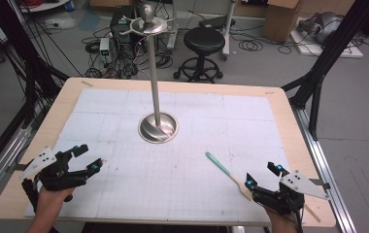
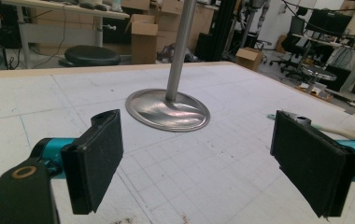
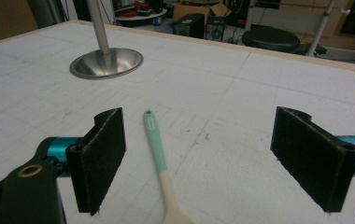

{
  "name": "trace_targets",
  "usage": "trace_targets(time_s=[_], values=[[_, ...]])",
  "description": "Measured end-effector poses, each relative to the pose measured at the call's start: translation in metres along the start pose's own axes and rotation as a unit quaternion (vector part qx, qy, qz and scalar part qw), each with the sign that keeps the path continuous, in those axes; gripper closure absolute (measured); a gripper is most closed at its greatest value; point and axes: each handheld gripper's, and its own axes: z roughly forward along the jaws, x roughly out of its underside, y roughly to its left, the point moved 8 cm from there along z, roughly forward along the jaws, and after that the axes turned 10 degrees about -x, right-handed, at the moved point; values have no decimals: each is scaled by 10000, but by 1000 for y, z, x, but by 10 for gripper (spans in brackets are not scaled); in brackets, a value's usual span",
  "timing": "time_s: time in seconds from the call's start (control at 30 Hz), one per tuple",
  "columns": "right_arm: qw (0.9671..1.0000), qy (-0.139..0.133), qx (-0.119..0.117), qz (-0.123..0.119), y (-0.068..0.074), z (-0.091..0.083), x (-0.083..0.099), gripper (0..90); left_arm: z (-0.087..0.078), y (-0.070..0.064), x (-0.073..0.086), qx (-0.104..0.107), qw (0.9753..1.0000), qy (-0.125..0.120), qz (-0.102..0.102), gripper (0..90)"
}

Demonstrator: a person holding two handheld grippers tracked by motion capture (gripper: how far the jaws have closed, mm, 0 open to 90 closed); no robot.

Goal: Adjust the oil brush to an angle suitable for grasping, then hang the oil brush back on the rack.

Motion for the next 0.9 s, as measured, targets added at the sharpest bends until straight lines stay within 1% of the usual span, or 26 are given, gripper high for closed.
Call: trace_targets(time_s=[0.07, 0.1, 0.2, 0.27, 0.43, 0.57, 0.73, 0.87, 0.9], values=[[9999, -57, -33, -91, 3, -1, -2, 176, 0, 0, 1, 9, 10000, 39, 11, 176], [9999, -105, -45, -81, 4, -1, -4, 179, 0, -1, 1, 29, 10000, 35, 26, 175], [9999, -87, -53, -11, 4, -1, -3, 179, -1, -1, 1, 28, 10000, 35, 26, 178], [10000, -24, -79, 15, 3, 0, -1, 179, 0, -1, 1, 15, 10000, 43, 15, 179], [9999, -61, -86, 123, 1, 0, -1, 179, 2, -2, 1, 26, 10000, 40, 0, 181], [9997, -35, -95, 205, 2, 3, 0, 180, 2, -2, 1, 45, 10000, 54, 6, 181], [9999, 90, -111, 98, 7, 13, 0, 180, 3, -2, 2, 53, 10000, 69, 34, 181], [9995, 284, -145, 67, 7, 24, 4, 181, 2, -3, 2, 58, 9999, 80, 33, 182], [9992, 375, -147, 80, 7, 27, 7, 185, 3, -3, 2, 58, 10000, 73, 32, 183]])
